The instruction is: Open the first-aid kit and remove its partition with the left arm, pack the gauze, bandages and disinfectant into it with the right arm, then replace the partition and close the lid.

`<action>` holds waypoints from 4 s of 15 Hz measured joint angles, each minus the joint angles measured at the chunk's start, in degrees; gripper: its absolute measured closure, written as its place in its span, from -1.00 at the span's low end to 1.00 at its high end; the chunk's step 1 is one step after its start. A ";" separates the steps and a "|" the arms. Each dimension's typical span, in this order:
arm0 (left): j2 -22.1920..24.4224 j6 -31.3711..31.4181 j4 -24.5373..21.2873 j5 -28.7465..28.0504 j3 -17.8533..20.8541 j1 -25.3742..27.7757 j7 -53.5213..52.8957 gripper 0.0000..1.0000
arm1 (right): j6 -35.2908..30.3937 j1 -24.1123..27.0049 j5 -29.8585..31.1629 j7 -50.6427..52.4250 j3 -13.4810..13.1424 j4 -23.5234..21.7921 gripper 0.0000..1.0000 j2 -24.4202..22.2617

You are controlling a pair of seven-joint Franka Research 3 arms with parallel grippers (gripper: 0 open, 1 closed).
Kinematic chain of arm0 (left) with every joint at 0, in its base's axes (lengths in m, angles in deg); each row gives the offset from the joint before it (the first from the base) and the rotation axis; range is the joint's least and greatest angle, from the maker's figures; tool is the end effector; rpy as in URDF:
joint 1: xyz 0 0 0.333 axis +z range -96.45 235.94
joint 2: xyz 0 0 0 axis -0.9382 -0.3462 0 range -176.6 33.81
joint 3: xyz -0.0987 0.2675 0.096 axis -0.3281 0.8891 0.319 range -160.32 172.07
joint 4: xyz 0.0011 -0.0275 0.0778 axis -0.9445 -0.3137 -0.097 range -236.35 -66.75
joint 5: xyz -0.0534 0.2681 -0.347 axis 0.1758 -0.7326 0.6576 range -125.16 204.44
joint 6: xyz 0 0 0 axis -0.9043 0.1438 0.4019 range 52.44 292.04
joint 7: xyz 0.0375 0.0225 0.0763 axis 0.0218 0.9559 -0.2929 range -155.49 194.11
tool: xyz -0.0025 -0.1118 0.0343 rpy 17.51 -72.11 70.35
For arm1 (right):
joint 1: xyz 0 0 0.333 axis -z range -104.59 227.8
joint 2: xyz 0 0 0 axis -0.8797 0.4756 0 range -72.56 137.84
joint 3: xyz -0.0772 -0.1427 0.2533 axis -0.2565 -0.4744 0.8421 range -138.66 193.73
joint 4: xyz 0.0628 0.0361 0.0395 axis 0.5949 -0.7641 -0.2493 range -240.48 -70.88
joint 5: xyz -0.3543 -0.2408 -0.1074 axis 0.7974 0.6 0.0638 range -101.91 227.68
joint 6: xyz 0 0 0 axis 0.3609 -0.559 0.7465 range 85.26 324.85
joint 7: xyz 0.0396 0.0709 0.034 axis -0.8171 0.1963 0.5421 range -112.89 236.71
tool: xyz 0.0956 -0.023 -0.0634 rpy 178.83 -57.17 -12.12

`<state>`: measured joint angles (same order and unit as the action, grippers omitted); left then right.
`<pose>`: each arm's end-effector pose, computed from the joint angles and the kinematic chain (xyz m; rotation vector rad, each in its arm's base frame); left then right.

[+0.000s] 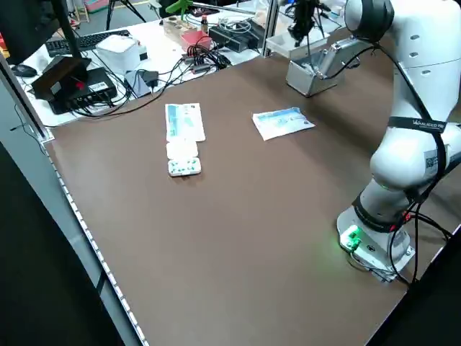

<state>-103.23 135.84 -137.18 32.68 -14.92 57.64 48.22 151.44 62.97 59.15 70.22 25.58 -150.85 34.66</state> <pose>0.6615 -0.3585 0.3846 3.0640 -0.0825 -0.0192 0.6178 -0.0279 0.6107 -3.0786 -0.1342 -0.0823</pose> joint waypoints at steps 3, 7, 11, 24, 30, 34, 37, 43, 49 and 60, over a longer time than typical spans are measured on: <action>-0.19 0.90 -0.53 0.00 0.01 -3.31 3.83 0.93 | 0.07 -0.18 0.00 0.00 0.15 0.00 -0.96 0.00; -1.31 6.64 -1.13 0.00 0.11 -6.47 7.91 0.93 | 0.08 -0.27 0.00 0.00 0.17 0.00 -0.96 0.00; -4.10 15.84 -1.16 0.00 0.61 -8.38 10.32 0.93 | 0.06 -0.48 0.00 0.00 0.22 0.00 -0.96 0.00; -8.75 21.54 -0.11 -0.01 9.44 -17.39 10.53 0.93 | 0.15 -1.86 0.00 -0.01 0.18 -0.04 -0.97 0.19; -9.97 21.82 0.08 -0.05 10.03 -18.51 10.53 0.93 | 0.21 -1.90 0.00 0.00 0.13 -0.04 -0.97 0.19; -10.22 21.82 0.11 -0.06 10.03 -18.92 10.53 0.93 | 0.20 -2.67 0.00 -0.01 0.24 -0.04 -0.97 0.19; -11.17 21.80 0.17 -0.17 10.17 -19.52 10.53 0.93 | 0.21 -2.72 0.00 -0.01 0.24 -0.05 -0.97 0.19; -11.27 21.72 0.25 -1.53 10.18 -19.78 10.52 0.93 | 0.21 -3.17 0.00 -0.01 0.28 -0.09 -0.97 0.28; -11.45 21.68 0.29 -2.64 10.26 -20.17 10.52 0.93 | 3.07 -3.57 0.00 -0.01 0.30 -0.14 -0.97 1.12; -11.95 21.67 0.89 -2.64 10.39 -20.18 10.52 0.93 | 3.66 -4.30 0.02 -4.05 0.28 -0.14 -0.96 2.44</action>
<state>-115.18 157.51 -136.28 30.04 -4.53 37.46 58.74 155.10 58.67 59.17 66.17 25.86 -150.99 37.10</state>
